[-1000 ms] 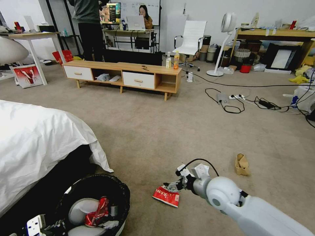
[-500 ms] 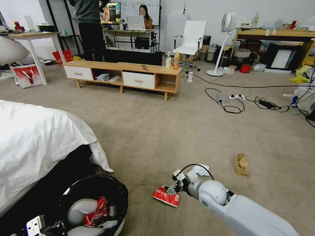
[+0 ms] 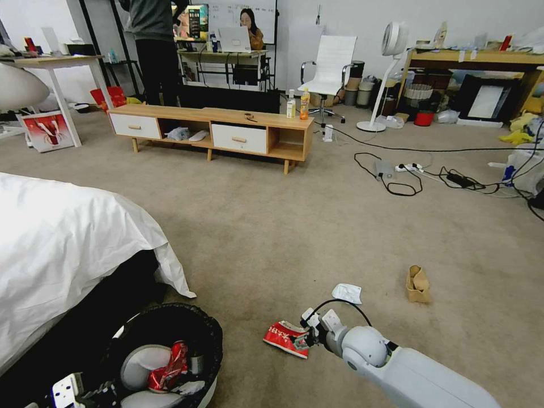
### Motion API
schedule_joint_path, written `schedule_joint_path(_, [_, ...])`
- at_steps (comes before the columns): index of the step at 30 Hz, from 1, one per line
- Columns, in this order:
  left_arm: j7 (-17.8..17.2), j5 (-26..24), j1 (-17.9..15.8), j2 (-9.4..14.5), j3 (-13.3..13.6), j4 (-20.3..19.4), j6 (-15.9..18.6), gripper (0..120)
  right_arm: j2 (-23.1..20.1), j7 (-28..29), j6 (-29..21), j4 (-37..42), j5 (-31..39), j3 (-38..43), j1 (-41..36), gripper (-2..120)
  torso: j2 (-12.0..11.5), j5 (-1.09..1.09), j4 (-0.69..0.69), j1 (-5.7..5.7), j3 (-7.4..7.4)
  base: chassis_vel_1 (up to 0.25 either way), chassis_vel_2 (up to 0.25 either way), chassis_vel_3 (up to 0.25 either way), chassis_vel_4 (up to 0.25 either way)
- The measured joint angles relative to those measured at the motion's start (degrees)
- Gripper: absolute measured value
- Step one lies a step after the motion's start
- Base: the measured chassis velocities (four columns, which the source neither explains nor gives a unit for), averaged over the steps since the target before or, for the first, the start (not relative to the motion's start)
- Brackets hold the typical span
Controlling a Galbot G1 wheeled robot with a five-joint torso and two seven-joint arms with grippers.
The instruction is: Pick up the trash bin and place the garbage on the floor into it.
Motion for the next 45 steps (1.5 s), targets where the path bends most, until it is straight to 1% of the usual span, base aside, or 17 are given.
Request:
schedule_joint_path(19, [0.1,-0.1,-0.9,0.5,-0.4,1.9,-0.1,3,6.3,-2.3,6.3,-13.0,-3.5,-2.2,2.1,100,0.0,0.0,0.0,0.0,0.0,0.0,0.0,0.0,0.0])
schedule_joint_path(22, [0.1,-0.1,-1.0,0.5,-0.3,2.3,-0.1,3,8.2,-3.1,7.7,-16.3,-4.4,-2.3,2.3,100,0.0,0.0,0.0,0.0,0.0,0.0,0.0,0.0,0.0])
schedule_joint_path(23, [0.1,-0.1,-1.0,0.5,-0.3,2.3,-0.1,3,8.2,-3.1,7.7,-16.3,-4.4,-2.3,2.3,100,0.0,0.0,0.0,0.0,0.0,0.0,0.0,0.0,0.0])
schedule_joint_path(25, [0.1,0.0,-1.1,0.5,-0.3,2.6,-0.1,3,9.7,-3.8,8.8,-18.8,-5.1,-2.3,2.5,100,0.0,0.0,0.0,0.0,0.0,0.0,0.0,0.0,0.0])
schedule_joint_path(34, [0.1,0.4,-1.3,0.4,-0.1,3.0,-0.1,3,13.3,-5.6,12.4,-24.3,-6.6,-2.4,2.8,100,0.0,0.01,0.01,0.0,0.0,0.0,0.0,0.0,0.0])
schedule_joint_path(45, [0.1,1.0,-1.1,0.2,0.2,3.1,-0.1,3,14.6,-6.5,14.7,-27.5,-8.3,-1.9,2.5,100,0.0,0.0,0.0,0.0,0.0,0.0,0.0,0.0,0.0])
